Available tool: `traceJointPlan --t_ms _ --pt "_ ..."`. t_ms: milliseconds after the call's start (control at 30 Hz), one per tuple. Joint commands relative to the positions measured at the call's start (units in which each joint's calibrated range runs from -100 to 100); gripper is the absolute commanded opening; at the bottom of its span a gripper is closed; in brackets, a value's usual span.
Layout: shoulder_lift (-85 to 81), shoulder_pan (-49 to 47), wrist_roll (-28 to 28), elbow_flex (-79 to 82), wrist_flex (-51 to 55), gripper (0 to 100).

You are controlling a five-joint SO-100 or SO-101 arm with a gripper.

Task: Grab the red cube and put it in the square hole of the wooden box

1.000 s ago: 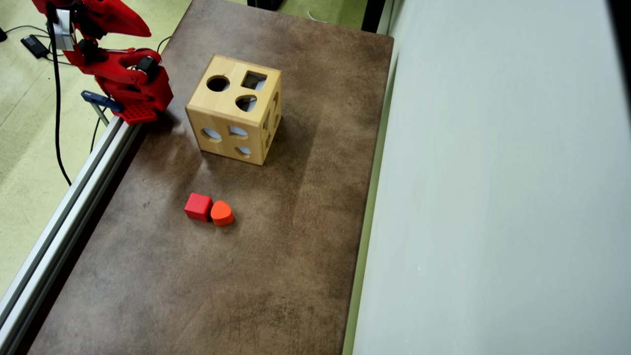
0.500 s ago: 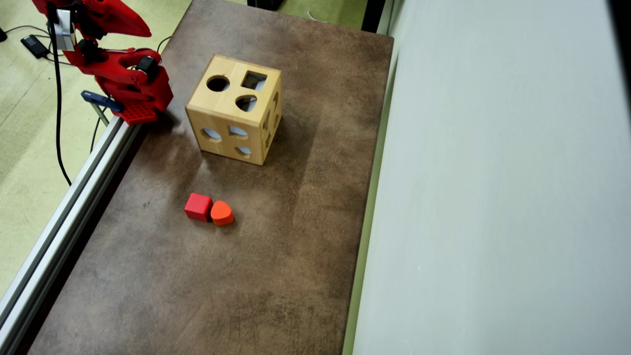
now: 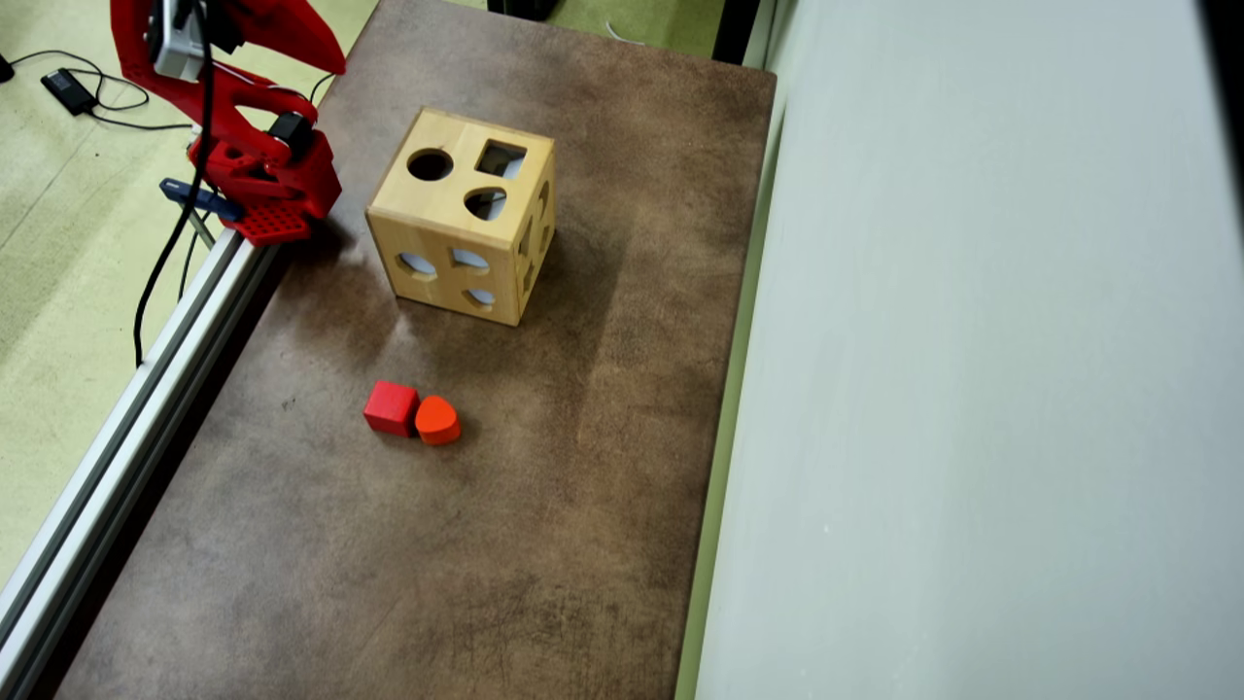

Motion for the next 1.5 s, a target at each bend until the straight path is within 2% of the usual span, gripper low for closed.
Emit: traceJointPlan --t_ms 0,133,300,500,633,867,967,1133,1200,1267,1367,1467 --pt "8.1 11.1 0.0 -2.2 -0.6 2" --pt "16.0 21.5 0.3 -1.7 -0.6 2" --pt "27.6 28.4 0.3 -2.1 -0.6 2" --pt "39.1 29.5 0.3 -2.3 -4.7 2" --pt "38.9 29.0 0.3 -2.3 -10.3 2" --pt "40.5 29.6 0.3 -3.3 -11.6 3" --pt "42.3 29.6 0.2 -3.2 -10.6 11" --pt "44.8 30.4 0.0 -2.4 -10.4 34" --pt "44.8 31.6 -0.1 -2.4 -10.4 41" --pt "44.8 32.2 -0.1 -2.4 -10.4 45" --pt "44.9 33.4 -0.8 -2.4 -10.4 45" --pt "45.5 34.9 -5.3 -2.7 -10.4 45"
